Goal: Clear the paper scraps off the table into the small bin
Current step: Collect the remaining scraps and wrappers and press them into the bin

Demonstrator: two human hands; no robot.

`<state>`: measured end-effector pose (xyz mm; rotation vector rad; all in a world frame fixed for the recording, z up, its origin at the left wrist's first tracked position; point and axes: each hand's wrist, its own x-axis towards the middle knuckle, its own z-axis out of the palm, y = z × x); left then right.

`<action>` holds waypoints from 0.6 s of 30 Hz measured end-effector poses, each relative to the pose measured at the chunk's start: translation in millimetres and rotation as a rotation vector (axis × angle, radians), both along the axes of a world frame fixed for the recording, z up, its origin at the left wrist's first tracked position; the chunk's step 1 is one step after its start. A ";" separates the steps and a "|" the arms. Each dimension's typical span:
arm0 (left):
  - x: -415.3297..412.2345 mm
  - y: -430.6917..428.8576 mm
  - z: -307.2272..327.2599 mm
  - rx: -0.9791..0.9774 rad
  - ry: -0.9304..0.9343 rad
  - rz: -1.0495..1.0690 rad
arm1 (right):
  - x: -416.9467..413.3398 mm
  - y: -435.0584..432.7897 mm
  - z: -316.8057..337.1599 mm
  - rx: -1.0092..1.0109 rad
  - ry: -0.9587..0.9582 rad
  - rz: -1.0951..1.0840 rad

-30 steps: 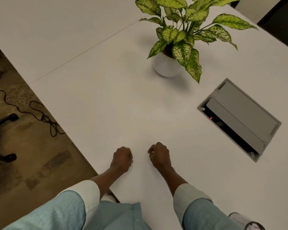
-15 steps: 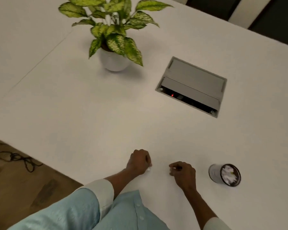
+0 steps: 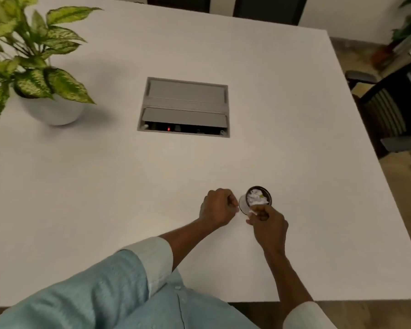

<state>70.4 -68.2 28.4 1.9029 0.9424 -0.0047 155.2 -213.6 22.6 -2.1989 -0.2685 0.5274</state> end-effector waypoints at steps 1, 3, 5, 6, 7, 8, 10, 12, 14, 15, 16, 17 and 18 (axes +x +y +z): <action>11.5 -4.3 3.2 0.010 0.000 -0.017 | 8.0 -1.5 4.5 0.000 -0.027 -0.013; 32.4 -11.0 8.3 0.028 0.005 -0.043 | 23.9 -2.8 11.4 -0.020 -0.081 -0.025; 50.8 -15.3 10.4 0.056 0.021 -0.049 | 37.6 -2.7 15.2 -0.032 -0.123 -0.025; 59.0 -16.6 9.7 0.080 0.032 -0.043 | 43.0 -1.9 16.0 -0.035 -0.137 -0.023; 66.0 -17.9 8.6 0.104 0.047 -0.027 | 47.5 -0.9 16.4 -0.042 -0.151 -0.016; 72.4 -19.4 7.3 0.124 0.064 -0.009 | 51.3 -0.4 16.1 -0.054 -0.169 -0.002; 83.1 -23.1 3.4 0.138 0.088 0.011 | 58.1 0.2 13.0 -0.085 -0.203 0.039; 89.3 -28.2 -0.6 0.146 0.091 -0.010 | 63.2 -1.4 8.0 -0.112 -0.222 0.072; 90.3 -32.5 -3.4 0.163 0.077 -0.043 | 66.7 -4.7 1.9 -0.116 -0.232 0.092; 88.3 -33.6 -4.6 0.166 0.067 -0.043 | 67.3 -6.8 -0.8 -0.106 -0.232 0.100; 85.1 -33.7 -5.9 0.164 0.060 -0.031 | 66.8 -9.0 -3.4 -0.092 -0.235 0.108; 80.8 -33.0 -7.6 0.162 0.055 -0.010 | 65.6 -11.5 -6.1 -0.076 -0.240 0.117; 75.0 -31.8 -10.1 0.165 0.054 0.013 | 63.4 -14.2 -9.0 -0.064 -0.248 0.133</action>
